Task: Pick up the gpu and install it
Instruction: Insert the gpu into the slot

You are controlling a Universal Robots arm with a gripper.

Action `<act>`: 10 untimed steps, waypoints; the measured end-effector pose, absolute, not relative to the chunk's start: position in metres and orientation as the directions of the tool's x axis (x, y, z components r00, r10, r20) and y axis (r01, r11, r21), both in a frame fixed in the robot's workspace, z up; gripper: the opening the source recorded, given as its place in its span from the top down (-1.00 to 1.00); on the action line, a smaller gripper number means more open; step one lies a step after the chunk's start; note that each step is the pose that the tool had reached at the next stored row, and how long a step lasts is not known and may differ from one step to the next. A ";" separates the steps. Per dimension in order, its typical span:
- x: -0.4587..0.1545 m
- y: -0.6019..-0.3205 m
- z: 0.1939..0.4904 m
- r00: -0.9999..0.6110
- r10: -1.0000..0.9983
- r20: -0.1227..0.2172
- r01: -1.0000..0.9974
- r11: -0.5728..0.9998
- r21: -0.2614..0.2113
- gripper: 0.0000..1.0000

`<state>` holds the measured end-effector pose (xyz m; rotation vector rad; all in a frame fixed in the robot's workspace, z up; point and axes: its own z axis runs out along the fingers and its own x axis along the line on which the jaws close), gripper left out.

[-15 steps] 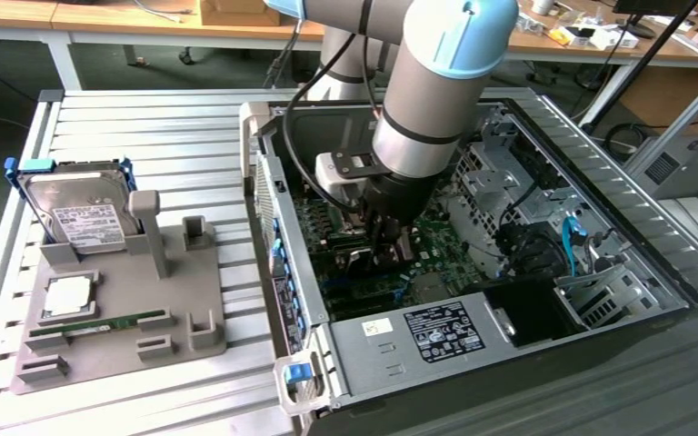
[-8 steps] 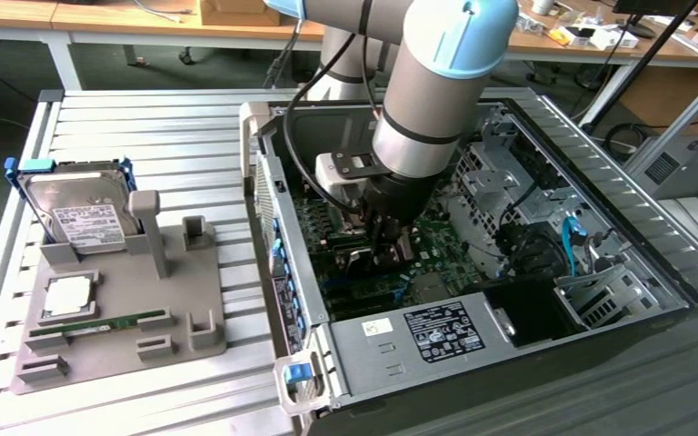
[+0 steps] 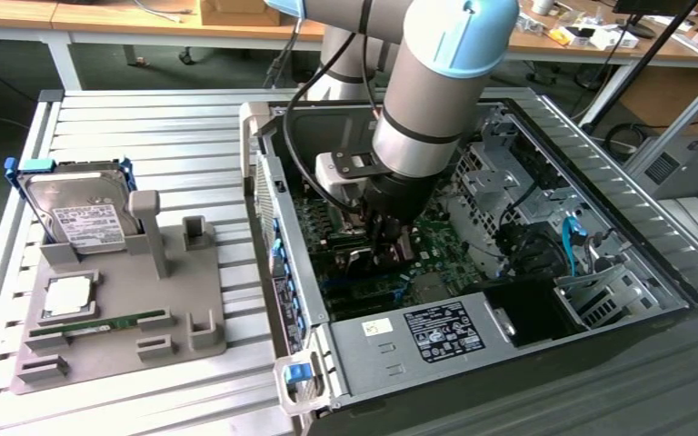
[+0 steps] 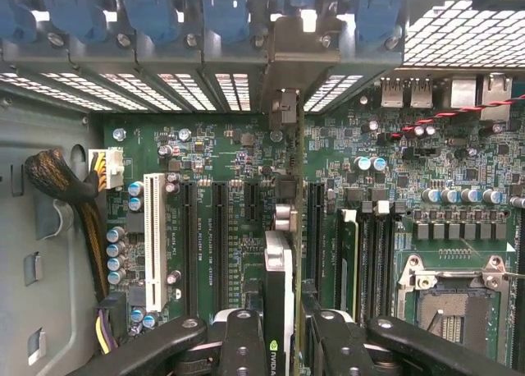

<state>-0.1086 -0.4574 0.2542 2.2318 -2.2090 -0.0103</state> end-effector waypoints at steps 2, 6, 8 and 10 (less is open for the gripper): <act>-0.109 -0.457 0.254 0.010 -1.000 -0.003 -1.000 -0.010 0.006 0.45; -0.109 -0.457 0.254 0.010 -1.000 -0.003 -1.000 -0.010 0.006 0.30; -0.109 -0.457 0.254 0.010 -1.000 -0.004 -1.000 -0.010 0.006 0.30; -0.109 -0.457 0.254 0.010 -1.000 -0.004 -1.000 -0.010 0.006 0.30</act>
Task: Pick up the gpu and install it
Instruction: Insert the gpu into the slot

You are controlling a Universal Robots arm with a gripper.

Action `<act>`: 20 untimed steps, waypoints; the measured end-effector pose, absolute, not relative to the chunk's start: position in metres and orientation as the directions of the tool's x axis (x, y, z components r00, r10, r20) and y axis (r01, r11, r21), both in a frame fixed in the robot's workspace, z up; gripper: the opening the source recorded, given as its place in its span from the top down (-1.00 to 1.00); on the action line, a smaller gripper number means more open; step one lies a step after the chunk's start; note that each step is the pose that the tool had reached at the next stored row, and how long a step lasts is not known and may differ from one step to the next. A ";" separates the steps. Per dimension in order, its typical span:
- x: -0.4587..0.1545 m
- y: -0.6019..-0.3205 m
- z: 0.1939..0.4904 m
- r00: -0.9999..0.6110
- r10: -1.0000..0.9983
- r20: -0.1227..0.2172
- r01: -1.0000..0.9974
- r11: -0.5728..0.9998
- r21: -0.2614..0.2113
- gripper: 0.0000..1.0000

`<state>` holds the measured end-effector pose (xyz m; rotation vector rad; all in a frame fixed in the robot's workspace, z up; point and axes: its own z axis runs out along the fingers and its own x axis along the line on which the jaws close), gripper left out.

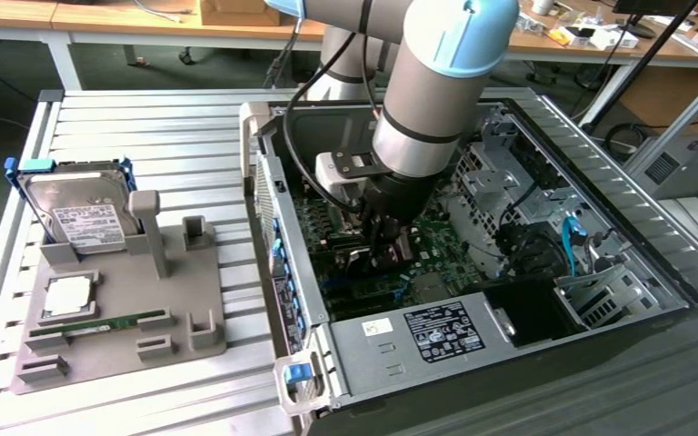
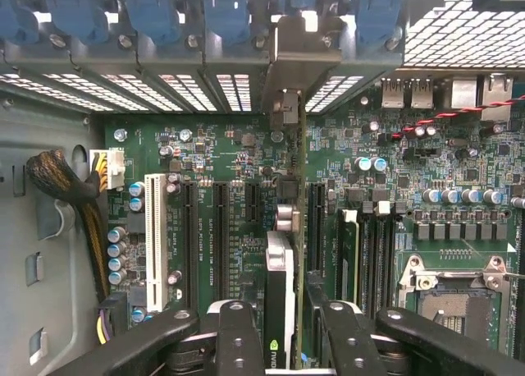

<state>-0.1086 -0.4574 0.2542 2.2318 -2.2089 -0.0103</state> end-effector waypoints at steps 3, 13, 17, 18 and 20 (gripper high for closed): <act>-0.109 -0.457 0.255 0.010 -1.000 -0.004 -1.000 -0.010 0.006 0.30; -0.109 -0.457 0.286 0.010 -1.000 -0.005 -1.000 -0.010 0.004 0.30; -0.109 -0.457 0.301 0.010 -1.000 -0.006 -1.000 -0.010 0.002 0.30; -0.109 -0.457 0.305 0.010 -1.000 -0.006 -1.000 -0.010 0.001 0.30; -0.109 -0.457 0.313 0.010 -1.000 -0.006 -1.000 -0.010 0.000 0.30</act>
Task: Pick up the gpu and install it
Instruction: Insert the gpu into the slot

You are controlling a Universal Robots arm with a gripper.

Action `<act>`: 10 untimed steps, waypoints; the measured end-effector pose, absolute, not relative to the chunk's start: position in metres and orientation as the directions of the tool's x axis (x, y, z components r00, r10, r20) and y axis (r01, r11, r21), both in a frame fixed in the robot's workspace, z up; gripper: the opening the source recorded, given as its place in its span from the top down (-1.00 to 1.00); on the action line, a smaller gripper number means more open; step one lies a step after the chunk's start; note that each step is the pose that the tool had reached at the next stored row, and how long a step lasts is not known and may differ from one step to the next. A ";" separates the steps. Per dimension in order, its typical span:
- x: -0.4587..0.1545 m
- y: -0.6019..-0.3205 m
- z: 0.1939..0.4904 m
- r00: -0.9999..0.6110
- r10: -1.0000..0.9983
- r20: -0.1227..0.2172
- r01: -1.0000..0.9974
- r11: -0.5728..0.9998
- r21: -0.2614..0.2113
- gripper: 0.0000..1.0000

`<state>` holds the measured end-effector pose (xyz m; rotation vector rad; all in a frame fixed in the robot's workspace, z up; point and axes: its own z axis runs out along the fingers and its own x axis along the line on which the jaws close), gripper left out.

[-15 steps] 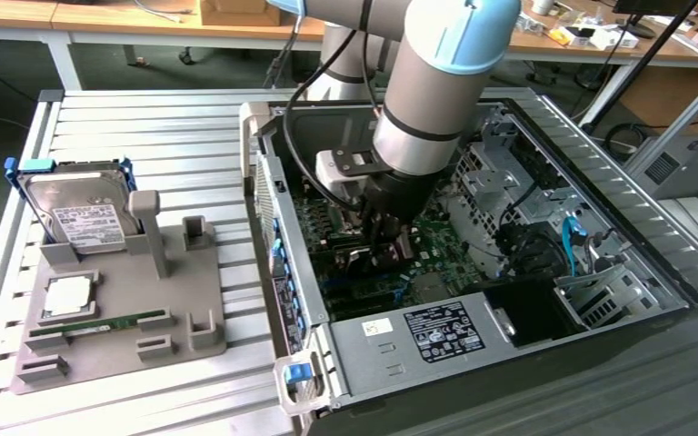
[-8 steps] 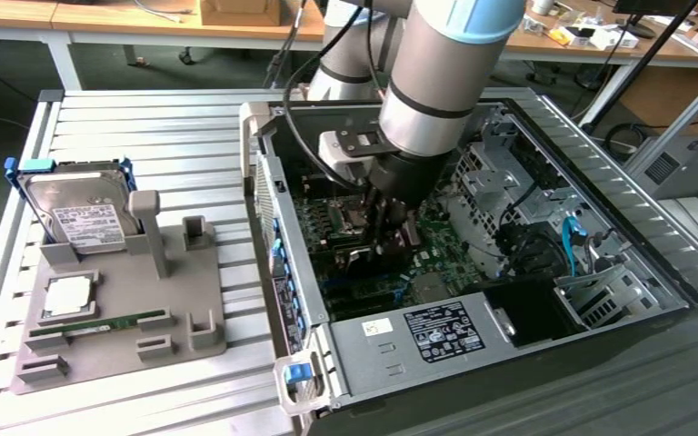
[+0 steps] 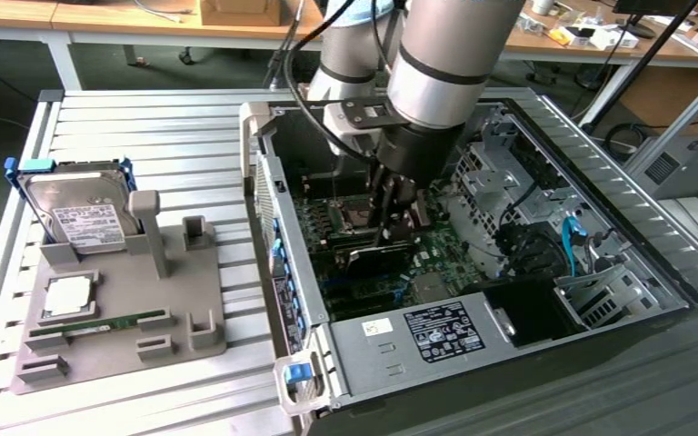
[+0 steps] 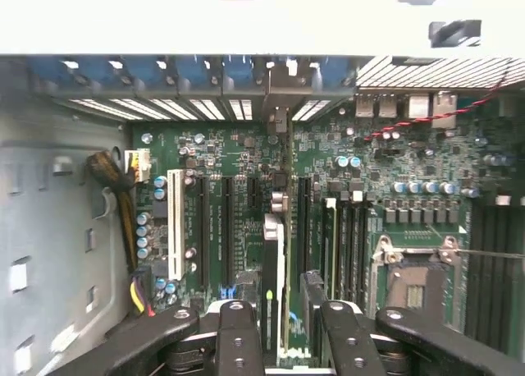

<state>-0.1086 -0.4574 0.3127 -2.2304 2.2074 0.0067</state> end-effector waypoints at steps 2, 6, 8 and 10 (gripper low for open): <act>-0.109 -0.457 0.321 0.010 -1.000 -0.006 -1.000 -0.010 -0.001 0.30; -0.109 -0.457 0.340 0.010 -1.000 -0.005 -1.000 -0.010 -0.003 0.30; -0.109 -0.457 0.347 0.010 -1.000 -0.006 -1.000 -0.010 -0.004 0.30; -0.109 -0.457 0.355 0.010 -1.000 -0.006 -1.000 -0.010 -0.004 0.30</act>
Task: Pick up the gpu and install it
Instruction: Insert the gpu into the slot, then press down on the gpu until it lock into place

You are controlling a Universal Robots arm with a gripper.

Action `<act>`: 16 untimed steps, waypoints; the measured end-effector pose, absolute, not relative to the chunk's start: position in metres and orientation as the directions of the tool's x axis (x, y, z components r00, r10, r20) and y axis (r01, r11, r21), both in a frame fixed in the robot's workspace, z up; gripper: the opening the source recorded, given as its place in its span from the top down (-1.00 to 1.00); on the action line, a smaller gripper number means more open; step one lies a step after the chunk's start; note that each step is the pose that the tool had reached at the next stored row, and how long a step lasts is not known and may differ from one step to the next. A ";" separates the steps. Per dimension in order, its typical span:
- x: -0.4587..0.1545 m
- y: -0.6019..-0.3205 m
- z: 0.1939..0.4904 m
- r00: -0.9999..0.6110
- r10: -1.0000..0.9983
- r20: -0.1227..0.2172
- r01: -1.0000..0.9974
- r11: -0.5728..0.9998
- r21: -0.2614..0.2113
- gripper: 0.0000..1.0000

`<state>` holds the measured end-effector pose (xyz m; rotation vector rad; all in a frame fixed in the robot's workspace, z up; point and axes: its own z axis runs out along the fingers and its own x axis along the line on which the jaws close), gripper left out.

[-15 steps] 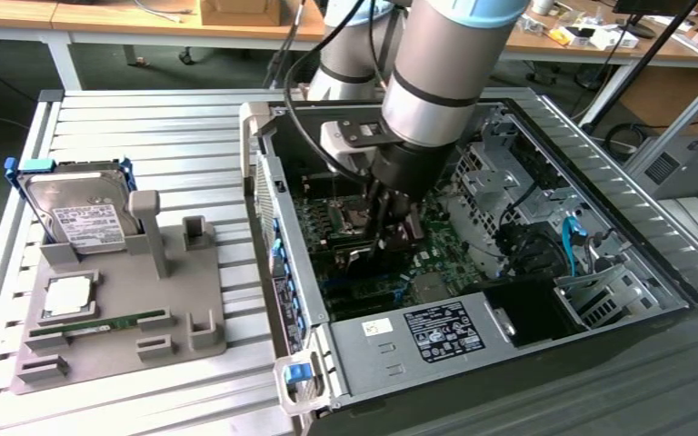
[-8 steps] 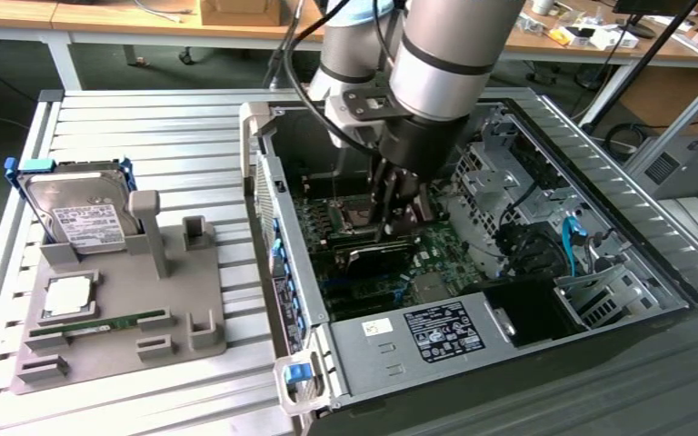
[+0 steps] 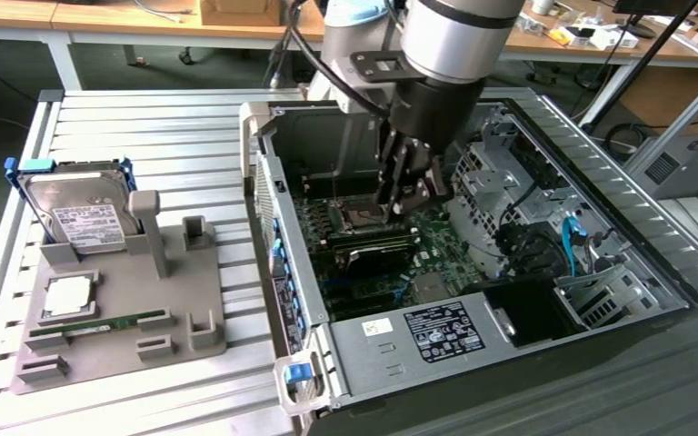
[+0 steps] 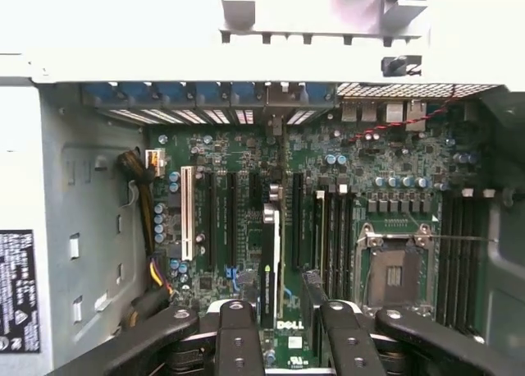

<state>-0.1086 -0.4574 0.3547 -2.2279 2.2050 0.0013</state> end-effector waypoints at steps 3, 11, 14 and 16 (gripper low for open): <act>-0.109 -0.457 0.367 0.010 -1.000 -0.005 -1.000 -0.010 -0.005 0.30; -0.109 -0.457 0.378 0.010 -1.000 -0.005 -1.000 -0.010 -0.007 0.30; -0.109 -0.457 0.378 0.010 -1.000 -0.005 -1.000 -0.010 -0.007 0.30; -0.109 -0.457 0.378 0.010 -1.000 -0.005 -1.000 -0.010 -0.007 0.30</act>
